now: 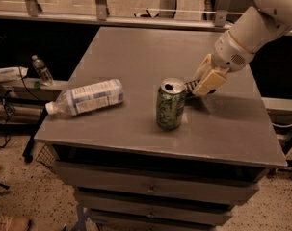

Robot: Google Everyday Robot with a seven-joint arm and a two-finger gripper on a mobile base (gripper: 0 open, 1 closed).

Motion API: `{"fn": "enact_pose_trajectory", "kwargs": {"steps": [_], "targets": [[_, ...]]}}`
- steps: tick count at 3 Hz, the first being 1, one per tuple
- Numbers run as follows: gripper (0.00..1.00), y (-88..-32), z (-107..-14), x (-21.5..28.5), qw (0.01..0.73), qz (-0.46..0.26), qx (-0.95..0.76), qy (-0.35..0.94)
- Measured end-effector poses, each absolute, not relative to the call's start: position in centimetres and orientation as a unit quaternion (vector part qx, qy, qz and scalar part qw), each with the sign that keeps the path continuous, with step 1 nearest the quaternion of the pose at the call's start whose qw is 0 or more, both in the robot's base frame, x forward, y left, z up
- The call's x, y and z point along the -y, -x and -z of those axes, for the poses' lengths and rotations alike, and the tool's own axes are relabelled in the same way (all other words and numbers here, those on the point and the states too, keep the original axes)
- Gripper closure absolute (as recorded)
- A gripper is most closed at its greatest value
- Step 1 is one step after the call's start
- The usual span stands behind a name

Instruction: Move rxbar chocolate near green can

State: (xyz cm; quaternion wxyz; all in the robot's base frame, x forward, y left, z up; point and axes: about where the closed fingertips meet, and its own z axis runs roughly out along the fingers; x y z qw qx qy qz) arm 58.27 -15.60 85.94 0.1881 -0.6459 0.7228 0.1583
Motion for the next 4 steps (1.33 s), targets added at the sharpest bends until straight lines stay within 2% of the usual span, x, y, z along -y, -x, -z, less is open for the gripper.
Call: {"fn": "enact_pose_trajectory", "kwargs": {"steps": [2, 3, 4], "targets": [[1.0, -56.4, -84.7, 14.7, 0.196, -0.186, -0.727, 0.631], [0.82, -56.5, -84.58, 14.54, 0.195, -0.186, -0.726, 0.632], [0.59, -56.57, -84.45, 14.37, 0.195, -0.187, -0.726, 0.633]]}}
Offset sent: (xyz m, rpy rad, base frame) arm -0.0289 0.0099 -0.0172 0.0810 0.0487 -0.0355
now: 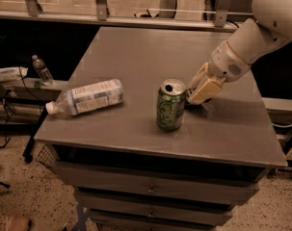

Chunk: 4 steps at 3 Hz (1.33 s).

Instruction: Move rxbar chocolate near green can

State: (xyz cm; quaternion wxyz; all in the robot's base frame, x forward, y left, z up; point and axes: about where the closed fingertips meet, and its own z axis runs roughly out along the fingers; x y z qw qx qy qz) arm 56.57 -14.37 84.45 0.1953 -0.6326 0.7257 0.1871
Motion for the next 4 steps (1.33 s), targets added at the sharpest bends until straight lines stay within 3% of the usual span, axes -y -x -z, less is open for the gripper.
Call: {"fn": "enact_pose_trajectory", "kwargs": {"steps": [2, 3, 4], "targets": [[0.12, -56.71, -84.18, 14.02, 0.195, -0.188, -0.725, 0.634], [0.0, -56.76, -84.06, 13.86, 0.195, -0.189, -0.724, 0.634], [0.0, -56.76, -84.07, 13.87, 0.195, -0.189, -0.724, 0.634]]}}
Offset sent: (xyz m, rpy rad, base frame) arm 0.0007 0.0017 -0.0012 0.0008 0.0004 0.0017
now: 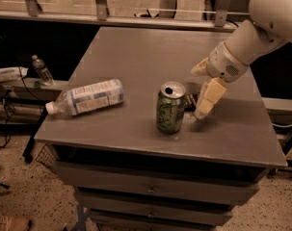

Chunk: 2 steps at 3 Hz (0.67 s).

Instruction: Move rxbar chocolate near green can

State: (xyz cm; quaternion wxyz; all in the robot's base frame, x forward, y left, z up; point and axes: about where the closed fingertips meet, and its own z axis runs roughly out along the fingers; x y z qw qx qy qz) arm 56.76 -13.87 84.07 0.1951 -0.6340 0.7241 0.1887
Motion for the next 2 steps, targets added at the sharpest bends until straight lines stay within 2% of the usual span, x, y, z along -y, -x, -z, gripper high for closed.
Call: {"fn": "enact_pose_trajectory", "kwargs": {"steps": [1, 2], "targets": [[0.0, -56.7, -84.8, 14.8, 0.201, -0.17, -0.73, 0.631], [0.0, -56.2, -86.9, 17.9, 0.213, -0.117, -0.753, 0.611]]}}
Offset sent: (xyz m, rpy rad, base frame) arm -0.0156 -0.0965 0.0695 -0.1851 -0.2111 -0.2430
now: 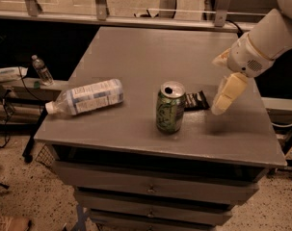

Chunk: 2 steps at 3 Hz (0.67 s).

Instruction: Move rxbar chocolate near green can

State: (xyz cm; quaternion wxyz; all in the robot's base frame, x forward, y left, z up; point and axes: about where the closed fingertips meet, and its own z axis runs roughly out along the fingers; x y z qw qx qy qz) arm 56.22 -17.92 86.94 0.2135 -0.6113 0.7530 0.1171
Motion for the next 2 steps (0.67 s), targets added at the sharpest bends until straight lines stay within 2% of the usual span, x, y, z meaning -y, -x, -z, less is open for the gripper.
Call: {"fn": "enact_pose_trajectory", "kwargs": {"steps": [2], "targets": [[0.0, -53.3, -92.2, 26.7, 0.262, -0.006, -0.804, 0.533]]}}
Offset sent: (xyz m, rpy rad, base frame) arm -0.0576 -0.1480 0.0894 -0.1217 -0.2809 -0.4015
